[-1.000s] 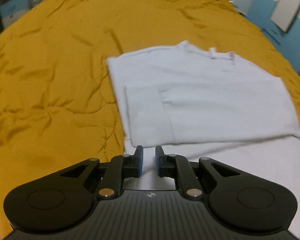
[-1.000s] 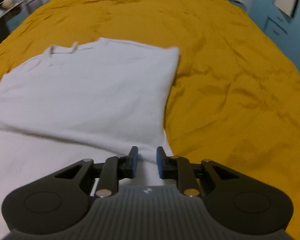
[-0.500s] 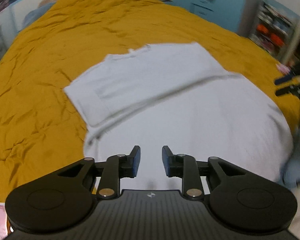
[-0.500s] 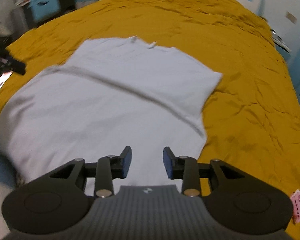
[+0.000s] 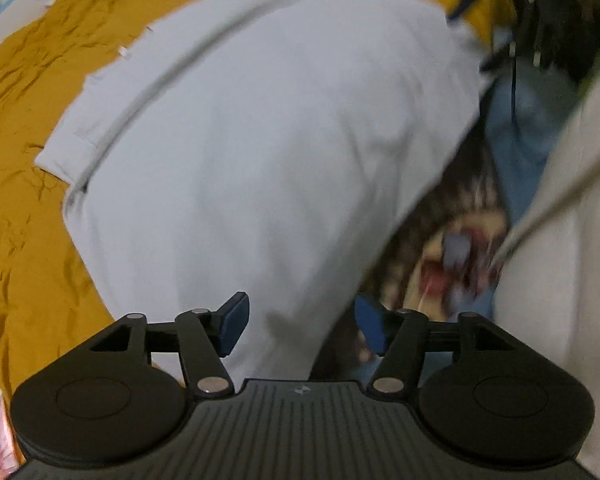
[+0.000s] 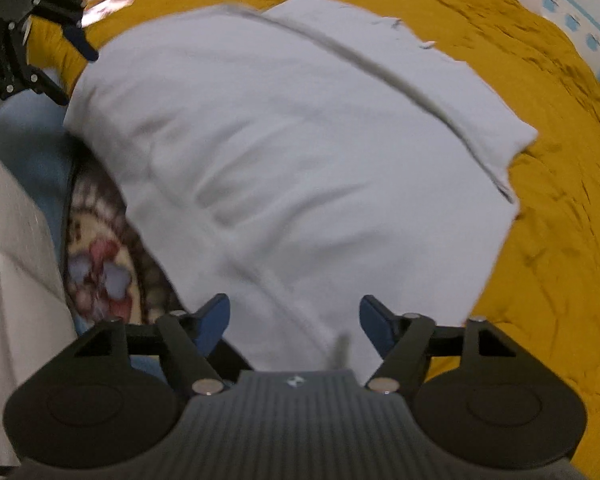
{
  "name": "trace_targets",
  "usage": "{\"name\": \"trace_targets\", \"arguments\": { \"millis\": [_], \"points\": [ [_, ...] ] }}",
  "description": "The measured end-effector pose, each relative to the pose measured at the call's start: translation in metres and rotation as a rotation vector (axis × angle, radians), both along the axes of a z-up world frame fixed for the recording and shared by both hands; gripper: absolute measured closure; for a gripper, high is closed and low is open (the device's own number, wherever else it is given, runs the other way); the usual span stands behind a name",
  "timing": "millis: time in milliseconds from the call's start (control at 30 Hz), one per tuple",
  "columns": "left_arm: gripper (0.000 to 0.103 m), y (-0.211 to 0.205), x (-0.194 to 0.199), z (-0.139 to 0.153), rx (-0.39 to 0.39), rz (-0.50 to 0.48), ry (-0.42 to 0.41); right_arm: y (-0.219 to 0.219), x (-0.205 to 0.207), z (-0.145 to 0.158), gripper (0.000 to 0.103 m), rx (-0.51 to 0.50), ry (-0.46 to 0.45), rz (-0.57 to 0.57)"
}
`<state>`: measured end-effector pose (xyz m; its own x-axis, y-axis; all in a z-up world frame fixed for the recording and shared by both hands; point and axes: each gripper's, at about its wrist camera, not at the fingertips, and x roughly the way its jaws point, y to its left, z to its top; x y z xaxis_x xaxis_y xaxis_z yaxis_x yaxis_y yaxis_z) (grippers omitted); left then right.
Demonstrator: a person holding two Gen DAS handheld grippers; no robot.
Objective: Fold small clothes
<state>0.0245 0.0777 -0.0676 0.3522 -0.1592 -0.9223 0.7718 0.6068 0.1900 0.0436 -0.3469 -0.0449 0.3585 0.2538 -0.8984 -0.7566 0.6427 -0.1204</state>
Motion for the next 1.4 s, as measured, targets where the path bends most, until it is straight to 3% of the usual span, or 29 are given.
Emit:
{"name": "trace_targets", "arguments": {
  "millis": [67,167,267,433,500,533,567,600,667,700,767,800,933,1067,1200,1400],
  "points": [
    [0.031,-0.007,-0.011,-0.02,0.111,-0.032,-0.054,0.003,-0.008,-0.013,0.022,-0.045,-0.018,0.031],
    [0.031,-0.015,-0.025,-0.049,0.286,-0.081,-0.153,0.006,-0.015,-0.032,0.022,-0.13,-0.074,0.075],
    [0.025,-0.019,-0.032,-0.071,0.366,-0.139,-0.216,0.006,-0.018,-0.05,0.022,-0.188,-0.099,0.111],
    [0.026,-0.021,-0.026,-0.087,0.373,-0.099,-0.267,0.007,-0.02,-0.07,0.021,-0.238,-0.148,0.149],
    [0.039,-0.022,-0.023,-0.087,0.362,-0.076,-0.275,0.008,-0.02,-0.078,0.024,-0.263,-0.167,0.159],
    [0.044,-0.022,-0.023,-0.086,0.361,-0.07,-0.284,0.01,-0.019,-0.081,0.032,-0.278,-0.187,0.162],
    [0.056,-0.022,-0.024,-0.083,0.359,-0.063,-0.293,0.011,-0.018,-0.083,0.04,-0.287,-0.204,0.158],
    [0.065,-0.022,-0.026,-0.078,0.346,-0.055,-0.293,0.01,-0.017,-0.079,0.045,-0.284,-0.211,0.148],
    [0.078,-0.02,-0.031,-0.066,0.31,-0.015,-0.292,0.005,-0.014,-0.07,0.069,-0.255,-0.205,0.126],
    [0.084,-0.02,-0.033,-0.059,0.285,0.006,-0.294,0.002,-0.013,-0.062,0.074,-0.232,-0.195,0.109],
    [0.09,-0.017,-0.036,-0.041,0.221,0.058,-0.293,-0.002,-0.013,-0.045,0.097,-0.189,-0.188,0.091],
    [0.091,-0.014,-0.038,-0.03,0.184,0.089,-0.3,-0.003,-0.013,-0.035,0.1,-0.167,-0.188,0.084],
    [0.091,-0.003,-0.036,0.015,0.053,0.171,-0.314,-0.01,-0.017,0.007,0.101,-0.094,-0.224,0.057],
    [0.091,0.009,-0.004,0.055,-0.06,0.254,-0.305,-0.016,-0.004,0.039,0.101,-0.041,-0.258,0.012],
    [0.091,0.018,0.046,0.071,-0.118,0.283,-0.257,-0.008,0.034,0.049,0.101,-0.034,-0.287,-0.006],
    [0.091,0.041,0.129,0.057,-0.236,0.387,-0.05,-0.007,0.122,0.037,0.101,0.049,-0.12,-0.074]
  ]
}}
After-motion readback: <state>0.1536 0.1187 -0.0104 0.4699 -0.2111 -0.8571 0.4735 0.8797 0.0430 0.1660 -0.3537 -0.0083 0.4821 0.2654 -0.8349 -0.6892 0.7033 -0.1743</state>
